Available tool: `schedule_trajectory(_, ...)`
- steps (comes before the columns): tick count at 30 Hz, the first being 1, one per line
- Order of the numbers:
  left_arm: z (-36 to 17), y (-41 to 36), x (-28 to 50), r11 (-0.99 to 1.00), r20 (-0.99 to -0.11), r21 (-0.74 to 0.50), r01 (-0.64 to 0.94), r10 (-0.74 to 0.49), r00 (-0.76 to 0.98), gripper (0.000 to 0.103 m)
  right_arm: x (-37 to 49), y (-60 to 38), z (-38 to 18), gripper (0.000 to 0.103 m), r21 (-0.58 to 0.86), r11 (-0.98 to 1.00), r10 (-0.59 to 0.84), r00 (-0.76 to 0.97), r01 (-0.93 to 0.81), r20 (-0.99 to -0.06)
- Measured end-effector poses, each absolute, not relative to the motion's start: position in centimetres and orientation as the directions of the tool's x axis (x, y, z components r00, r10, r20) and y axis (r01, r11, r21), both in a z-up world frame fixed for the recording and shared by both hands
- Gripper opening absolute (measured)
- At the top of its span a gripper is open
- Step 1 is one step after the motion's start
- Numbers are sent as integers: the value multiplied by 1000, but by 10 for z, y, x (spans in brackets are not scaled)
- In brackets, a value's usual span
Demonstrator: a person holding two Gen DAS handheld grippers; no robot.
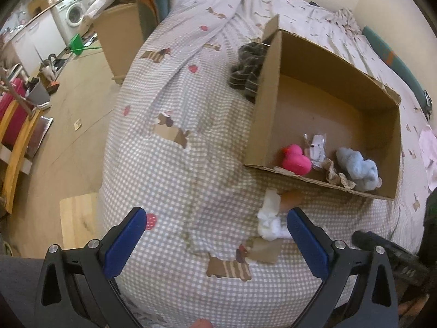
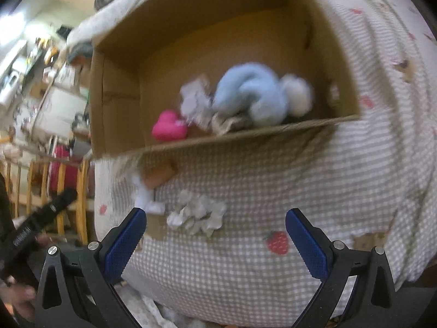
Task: Organize soft objects
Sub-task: 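Grasp the white lace scrunchie with the right tool while the left tool grasps the translucent beige item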
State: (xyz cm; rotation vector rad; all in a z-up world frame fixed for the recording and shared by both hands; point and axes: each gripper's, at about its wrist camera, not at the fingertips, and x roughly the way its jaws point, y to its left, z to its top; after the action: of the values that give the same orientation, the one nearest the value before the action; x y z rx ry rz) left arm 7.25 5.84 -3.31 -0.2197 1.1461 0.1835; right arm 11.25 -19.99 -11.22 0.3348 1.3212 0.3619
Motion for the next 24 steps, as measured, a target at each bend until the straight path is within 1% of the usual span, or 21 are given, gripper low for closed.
schedule_trajectory(3,-36,64,71,960,-921,-81,-268,31,389,102,115,-175,-119,103,394,908,415,176,-142,-893)
schedule_trajectory(4,-37,65,71,960,-922,-81,-269,30,385,102,115,-167,-121,101,382,909,408,168,-165,-898)
schedule_trajectory(5,-39,65,71,960,-924,-81,-269,29,381,102,117,-158,-124,97,369,909,399,154,-193,-904)
schedule_trajectory(6,-40,65,71,960,-926,-78,-268,30,376,102,118,-149,-128,88,356,910,389,139,-214,-911)
schedule_trajectory(7,-41,65,71,961,-927,-75,-268,32,374,102,119,-142,-132,81,339,912,373,127,-229,-919)
schedule_trajectory(8,-42,66,71,961,-928,-72,-267,34,372,102,120,-136,-135,79,325,914,360,118,-243,-925)
schedule_trajectory(9,-43,66,71,961,-929,-74,-266,30,369,102,121,-129,-139,74,310,915,346,108,-260,-932)
schedule_trajectory(10,-44,67,70,961,-930,-80,-264,24,367,102,121,-124,-142,64,286,917,324,104,-278,-940)
schedule_trajectory(11,-45,67,69,962,-932,-87,-260,14,363,102,120,-120,-146,58,264,919,304,101,-293,-947)
schedule_trajectory(12,-47,66,69,963,-933,-96,-253,1,359,102,119,-117,-149,46,249,919,290,97,-305,-952)
schedule_trajectory(13,-50,63,68,965,-937,-103,-240,-12,350,102,119,-115,-151,31,244,919,285,95,-311,-954)
schedule_trajectory(15,-55,58,68,971,-943,-102,-216,-25,331,102,116,-115,-151,22,237,919,279,98,-315,-955)
schedule_trajectory(16,-57,54,68,973,-945,-106,-203,-35,326,100,115,-116,-150,17,239,918,283,103,-317,-953)
schedule_trajectory(18,-61,45,69,979,-948,-115,-169,-57,312,92,113,-120,-144,17,246,918,295,118,-312,-948)
schedule_trajectory(20,-67,33,70,985,-954,-118,-127,-77,288,79,112,-127,-139,16,258,919,308,135,-297,-942)
schedule_trajectory(24,-86,8,73,989,-969,-129,-68,-111,219,73,108,-148,-130,16,273,926,321,163,-260,-933)
